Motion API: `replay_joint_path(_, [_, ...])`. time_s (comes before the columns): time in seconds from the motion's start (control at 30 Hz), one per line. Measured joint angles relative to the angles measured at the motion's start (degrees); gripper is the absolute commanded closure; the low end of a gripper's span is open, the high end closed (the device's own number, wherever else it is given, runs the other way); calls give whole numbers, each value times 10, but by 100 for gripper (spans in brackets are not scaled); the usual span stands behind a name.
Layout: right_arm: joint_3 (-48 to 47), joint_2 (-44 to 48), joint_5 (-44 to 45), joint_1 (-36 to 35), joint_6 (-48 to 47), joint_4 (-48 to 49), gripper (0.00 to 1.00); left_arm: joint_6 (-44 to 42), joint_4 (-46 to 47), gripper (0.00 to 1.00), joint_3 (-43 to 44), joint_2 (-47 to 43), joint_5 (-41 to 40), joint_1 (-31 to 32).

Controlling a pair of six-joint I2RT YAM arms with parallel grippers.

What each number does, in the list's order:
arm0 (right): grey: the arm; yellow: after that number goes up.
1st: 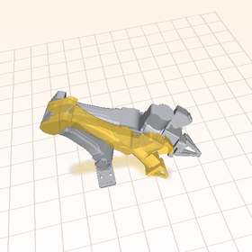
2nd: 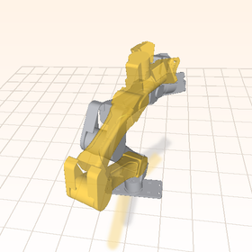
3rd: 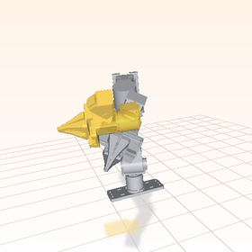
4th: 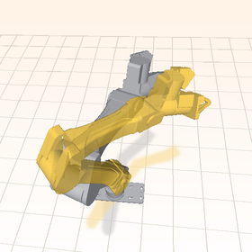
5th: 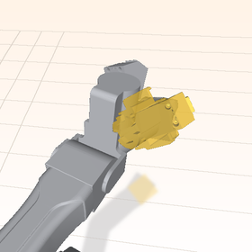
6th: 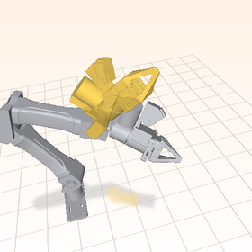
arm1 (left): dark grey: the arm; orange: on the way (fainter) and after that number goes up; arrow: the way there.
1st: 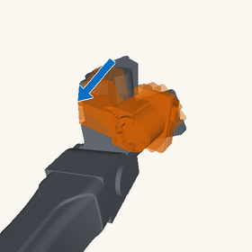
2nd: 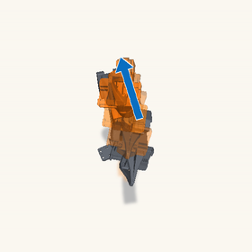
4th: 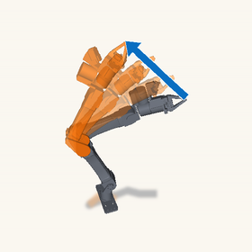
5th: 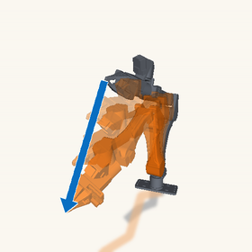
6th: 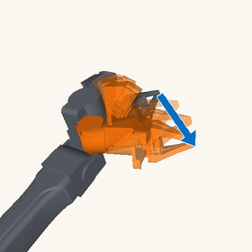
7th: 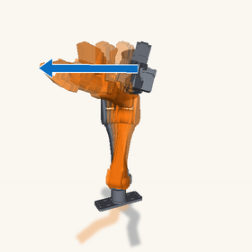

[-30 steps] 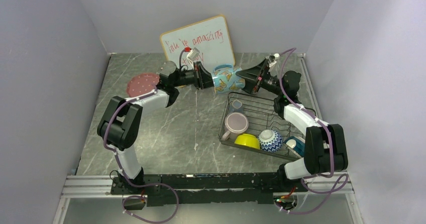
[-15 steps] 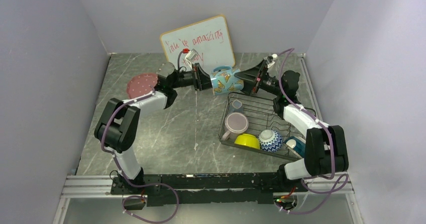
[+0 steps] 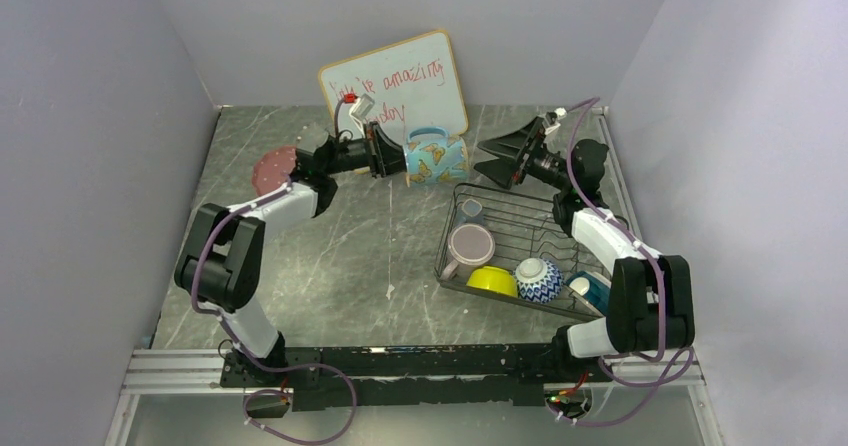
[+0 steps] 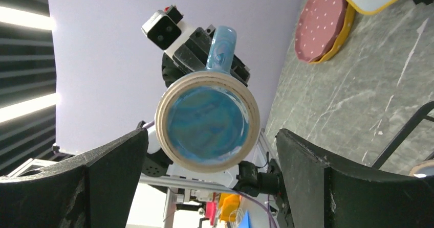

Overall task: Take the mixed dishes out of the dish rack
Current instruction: Place the cup at the center of the board.

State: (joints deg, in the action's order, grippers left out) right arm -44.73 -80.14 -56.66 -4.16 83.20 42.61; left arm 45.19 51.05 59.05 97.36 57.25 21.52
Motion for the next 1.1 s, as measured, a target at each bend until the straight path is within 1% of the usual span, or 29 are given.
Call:
replay_joint_path(0.2, [-2,1,6,11,-10,-17,1,-6,-6,97,-2,-12,2,-16])
replay_joint_path(0.27, [-5,4,5,16,-21,-29,1,-16,-26,97,-2,-22,7,-22])
replay_joint_path(0.33, [-23,6,3,27,-50,-63,1,-40,-72,98,-1,-39,13,-31])
replay_joint_path(0.4, [-51,8,2,37,-96,-113,1,-82,-150,98,5,-61,15,-45])
replay_joint_path(0.47, [-87,14,0,51,-165,-182,1,-157,-285,97,35,-86,8,-62])
replay_joint_path(0.53, [-119,23,0,62,-232,-243,1,-228,-399,97,68,-105,-12,-78])
replay_joint_path(0.57, [-140,26,0,68,-276,-283,1,-271,-465,97,87,-118,-26,-88])
replay_joint_path(0.7, [-214,29,1,78,-435,-426,1,-399,-669,97,143,-154,-59,-130])
replay_joint_path(0.8, [-255,26,3,78,-553,-534,1,-489,-817,97,188,-162,-89,-163])
replay_joint_path(0.97, [-275,20,20,78,-728,-677,1,-604,-1005,97,221,-162,-171,-216])
replay_joint_path(1.1, [-259,29,40,78,-824,-732,1,-681,-1118,98,222,-157,-245,-266])
